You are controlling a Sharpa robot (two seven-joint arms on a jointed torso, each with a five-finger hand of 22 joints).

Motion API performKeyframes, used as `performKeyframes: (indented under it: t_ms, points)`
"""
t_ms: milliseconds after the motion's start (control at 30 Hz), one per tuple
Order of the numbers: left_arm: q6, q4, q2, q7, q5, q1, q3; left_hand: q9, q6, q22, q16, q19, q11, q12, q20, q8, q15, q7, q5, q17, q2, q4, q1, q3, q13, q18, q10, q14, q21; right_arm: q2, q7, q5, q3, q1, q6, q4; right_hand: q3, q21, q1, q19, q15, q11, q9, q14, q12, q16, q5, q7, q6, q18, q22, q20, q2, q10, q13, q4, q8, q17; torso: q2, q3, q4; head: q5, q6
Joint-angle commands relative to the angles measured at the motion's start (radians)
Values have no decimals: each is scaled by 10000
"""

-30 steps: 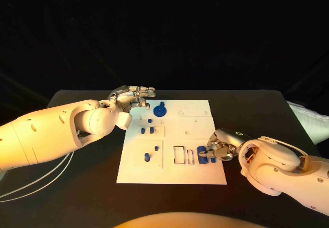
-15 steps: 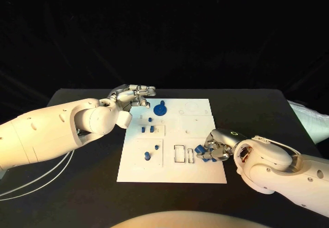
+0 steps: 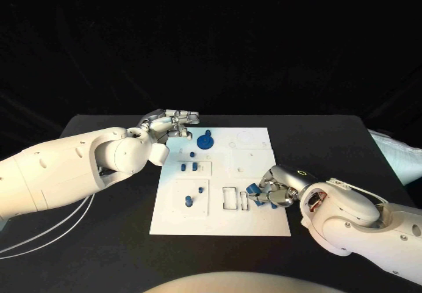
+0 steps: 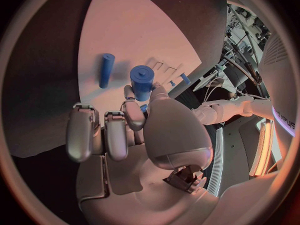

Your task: Assemble the parts on the task board

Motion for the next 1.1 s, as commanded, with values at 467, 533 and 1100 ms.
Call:
performKeyframes:
  t_ms: [467, 533, 1100]
  points:
    - [209, 26, 69, 30, -27, 3, 6, 9, -41, -9, -46, 5, -1, 27, 37, 32, 2, -12, 60, -9, -6, -68, 51, -14, -6, 113, -42, -55, -53, 678, 141, 1293, 21, 74, 538, -83, -285, 106, -366, 115, -172, -145, 455, 751, 158, 106, 24, -248, 477, -154, 142, -130, 518, 305, 384, 31, 185, 1075, 4, -11, 10, 41, -26]
    - [218, 24, 79, 23, -27, 3, 6, 9, -41, -9, -46, 5, -1, 27, 37, 32, 2, -12, 60, -9, -6, -68, 51, -14, -6, 113, -42, -55, -53, 754, 80, 1264, 21, 74, 653, -122, -342, 107, -459, 116, -188, -158, 505, 752, 181, 110, -37, -265, 507, -156, 145, -143, 563, 340, 445, 34, 206, 1083, 3, -16, 18, 44, -36]
    - [253, -22, 154, -19, -27, 3, 6, 9, -41, -9, -46, 5, -1, 27, 37, 32, 2, -12, 60, -9, -6, -68, 51, -14, -6, 113, -42, -55, -53, 1208, -34, 959, 14, 73, 430, -552, -1252, 85, -1307, 93, -191, -153, 919, 704, -206, -26, -1693, -259, 399, -156, 140, -161, 424, 267, 373, 28, 210, 891, 4, -7, -5, 99, -47]
